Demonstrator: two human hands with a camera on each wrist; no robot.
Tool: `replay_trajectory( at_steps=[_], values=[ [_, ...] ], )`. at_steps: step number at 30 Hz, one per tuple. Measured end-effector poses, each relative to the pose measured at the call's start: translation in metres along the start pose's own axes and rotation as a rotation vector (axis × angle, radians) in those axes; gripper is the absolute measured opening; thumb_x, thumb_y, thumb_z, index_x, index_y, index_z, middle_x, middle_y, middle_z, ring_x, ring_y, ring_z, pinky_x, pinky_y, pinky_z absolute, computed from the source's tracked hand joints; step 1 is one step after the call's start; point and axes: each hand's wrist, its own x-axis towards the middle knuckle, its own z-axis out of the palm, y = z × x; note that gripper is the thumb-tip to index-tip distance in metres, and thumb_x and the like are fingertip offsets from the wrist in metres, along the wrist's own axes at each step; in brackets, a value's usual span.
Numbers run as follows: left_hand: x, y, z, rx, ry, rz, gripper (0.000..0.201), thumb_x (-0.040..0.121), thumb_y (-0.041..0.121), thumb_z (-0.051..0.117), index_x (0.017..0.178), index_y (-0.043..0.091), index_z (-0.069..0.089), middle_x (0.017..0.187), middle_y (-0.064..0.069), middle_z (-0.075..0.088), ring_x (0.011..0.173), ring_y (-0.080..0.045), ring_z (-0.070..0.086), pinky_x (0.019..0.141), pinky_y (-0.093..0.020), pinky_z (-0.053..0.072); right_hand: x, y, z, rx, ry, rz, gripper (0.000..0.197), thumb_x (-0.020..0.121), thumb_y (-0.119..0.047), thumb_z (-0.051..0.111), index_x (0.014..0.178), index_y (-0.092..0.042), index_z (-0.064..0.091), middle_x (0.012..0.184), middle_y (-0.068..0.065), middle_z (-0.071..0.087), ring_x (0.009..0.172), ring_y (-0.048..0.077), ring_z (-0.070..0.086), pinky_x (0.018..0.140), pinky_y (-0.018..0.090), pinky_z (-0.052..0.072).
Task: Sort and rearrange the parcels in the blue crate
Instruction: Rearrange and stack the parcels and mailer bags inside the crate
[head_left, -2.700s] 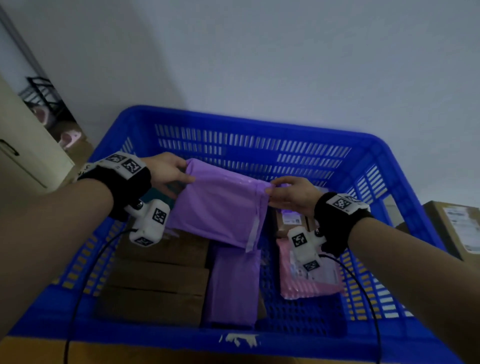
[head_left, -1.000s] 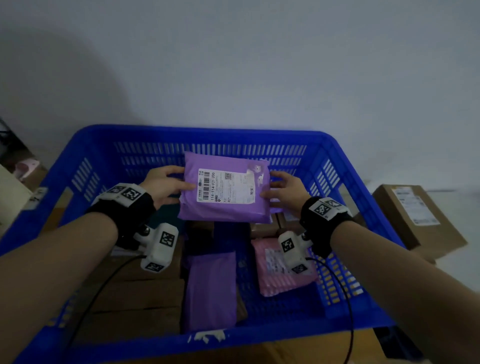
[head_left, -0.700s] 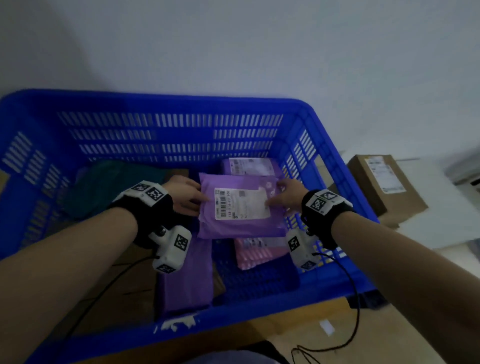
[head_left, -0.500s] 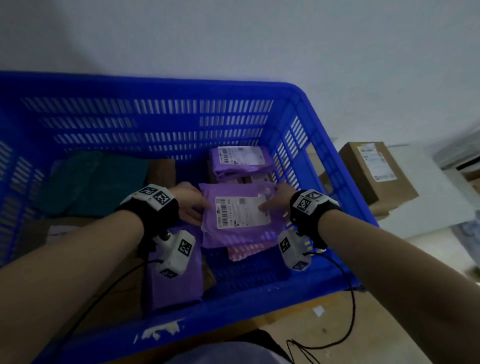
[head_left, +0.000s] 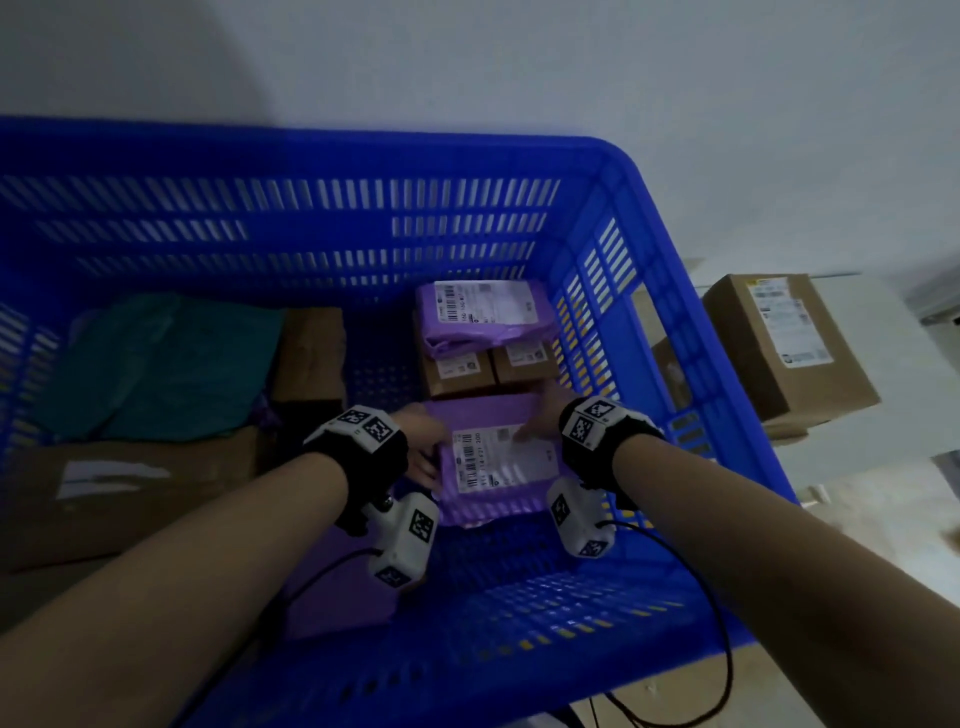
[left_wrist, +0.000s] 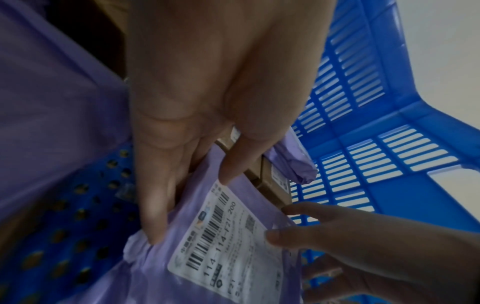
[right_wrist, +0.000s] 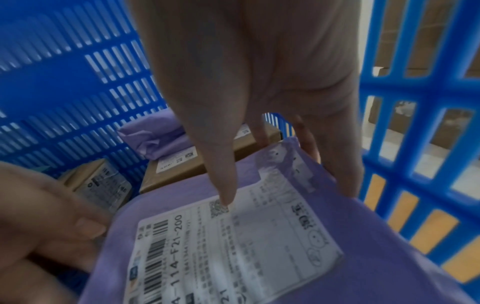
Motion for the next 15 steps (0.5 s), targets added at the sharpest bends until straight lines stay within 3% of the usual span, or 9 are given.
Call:
replay_trajectory(
  at_steps=[4,6,8,11,12,13,15],
  values=[
    [-0.004,0.001,-0.004,0.015,0.012,-0.005,0.043,0.096,0.004,0.047,0.136,-0.004,0.033,0.131,-0.025,0.043,0.120,-0.046,0.048,0.096,-0.057,0.045,0.004,0.003,0.001,-0.081,-0.015,-0.034,0.104,0.062,-0.045,0.081,0.144,-0.008,0.029,0.139,0.014,0.049,0.123,0.032,0.053,0.099,0.043,0.047],
    [-0.013,0.005,-0.012,0.052,0.046,0.037,0.035,0.096,0.006,0.048,0.129,-0.002,0.038,0.117,-0.022,0.049,0.104,-0.043,0.056,0.093,-0.053,0.048,0.000,0.001,-0.005,-0.126,0.011,-0.057,0.096,0.056,-0.049,0.080,0.137,-0.013,0.043,0.132,0.011,0.057,0.116,0.029,0.058,0.095,0.040,0.050],
    [-0.026,0.011,-0.024,0.089,0.090,0.103,0.028,0.096,0.006,0.047,0.123,0.000,0.045,0.111,-0.019,0.049,0.100,-0.040,0.057,0.089,-0.049,0.048,-0.013,-0.008,-0.018,-0.158,0.040,-0.086,0.073,0.063,-0.043,0.081,0.125,-0.012,0.058,0.120,0.010,0.065,0.109,0.025,0.063,0.089,0.031,0.052],
    [-0.049,0.016,-0.047,0.152,0.129,0.177,0.024,0.098,0.010,0.047,0.120,0.005,0.050,0.118,-0.019,0.054,0.097,-0.032,0.054,0.091,-0.041,0.047,-0.041,-0.031,-0.039,-0.130,-0.002,-0.174,0.035,0.076,-0.029,0.077,0.101,-0.007,0.065,0.098,0.010,0.068,0.095,0.021,0.062,0.061,0.015,0.049],
    [-0.057,0.015,-0.056,0.167,0.143,0.199,0.026,0.098,0.012,0.046,0.123,0.005,0.051,0.125,-0.019,0.055,0.098,-0.029,0.053,0.093,-0.040,0.046,-0.050,-0.041,-0.043,-0.095,-0.026,-0.222,0.029,0.079,-0.026,0.074,0.098,-0.007,0.064,0.092,0.009,0.065,0.091,0.019,0.057,0.047,0.008,0.043],
    [-0.064,0.013,-0.067,0.185,0.167,0.225,0.029,0.099,0.012,0.045,0.126,0.004,0.052,0.129,-0.018,0.056,0.097,-0.026,0.054,0.096,-0.041,0.046,-0.059,-0.051,-0.044,-0.057,-0.058,-0.273,0.028,0.082,-0.024,0.072,0.103,-0.008,0.062,0.092,0.008,0.062,0.090,0.017,0.051,0.042,0.006,0.038],
    [-0.075,0.003,-0.086,0.235,0.213,0.258,0.032,0.099,0.012,0.046,0.129,0.003,0.052,0.131,-0.018,0.058,0.101,-0.027,0.057,0.098,-0.041,0.045,-0.073,-0.069,-0.040,0.076,-0.145,-0.325,0.031,0.086,-0.021,0.068,0.114,-0.012,0.058,0.093,0.006,0.060,0.092,0.017,0.049,0.057,0.010,0.049]
  ],
)
